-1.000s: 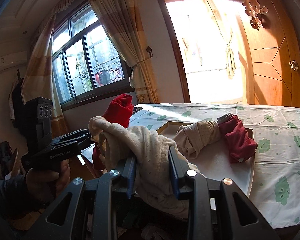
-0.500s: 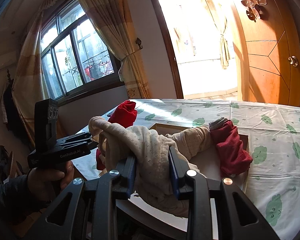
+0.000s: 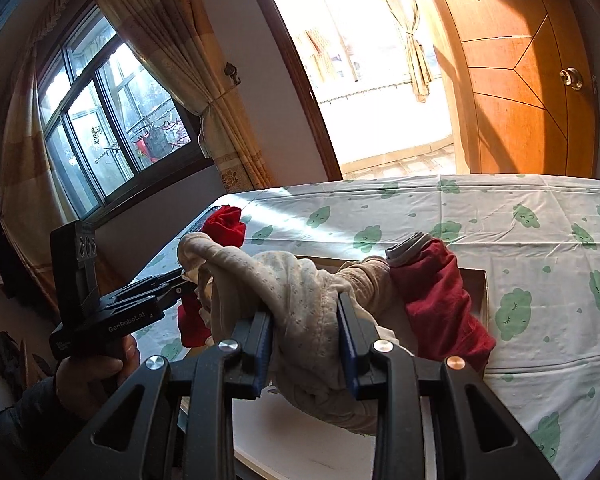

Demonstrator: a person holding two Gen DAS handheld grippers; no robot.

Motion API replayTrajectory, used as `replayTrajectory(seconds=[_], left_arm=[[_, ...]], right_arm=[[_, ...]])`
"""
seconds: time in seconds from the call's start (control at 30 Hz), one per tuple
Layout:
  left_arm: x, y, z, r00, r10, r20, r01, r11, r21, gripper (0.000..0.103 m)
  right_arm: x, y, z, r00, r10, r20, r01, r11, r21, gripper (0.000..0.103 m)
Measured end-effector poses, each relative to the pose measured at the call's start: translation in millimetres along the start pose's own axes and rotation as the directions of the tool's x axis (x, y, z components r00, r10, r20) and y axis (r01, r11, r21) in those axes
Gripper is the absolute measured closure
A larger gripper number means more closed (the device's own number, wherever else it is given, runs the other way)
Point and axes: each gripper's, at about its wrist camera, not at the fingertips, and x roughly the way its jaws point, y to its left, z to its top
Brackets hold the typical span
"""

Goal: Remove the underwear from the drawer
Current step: 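Carry both garments up over the beige tray with both tools, then open the left tool over the tray while the right tool releases the beige underwear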

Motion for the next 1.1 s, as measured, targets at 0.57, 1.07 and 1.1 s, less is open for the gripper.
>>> replayTrajectory(seconds=[0.57, 1.07, 1.1], left_arm=[[55.2, 8.5, 14.0, 0.995, 0.016, -0.102, -0.019, 0.999, -0.031, 0.063], [90.3, 13.0, 15.4, 0.981, 0.033, -0.192, -0.042, 0.998, -0.045, 0.063], [92.4, 13.2, 14.7, 0.98, 0.034, -0.196, -0.044, 0.998, -0.044, 0.063]], right_arm=[[53.6, -71.1, 17.3, 0.999, -0.026, -0.037, 0.037, 0.946, 0.322, 0.071], [91.8, -81.6, 29.4, 0.982, -0.167, -0.091, 0.186, 0.943, 0.276, 0.066], [94.0, -79.8, 29.5, 0.979, -0.183, -0.095, 0.202, 0.945, 0.257, 0.065]])
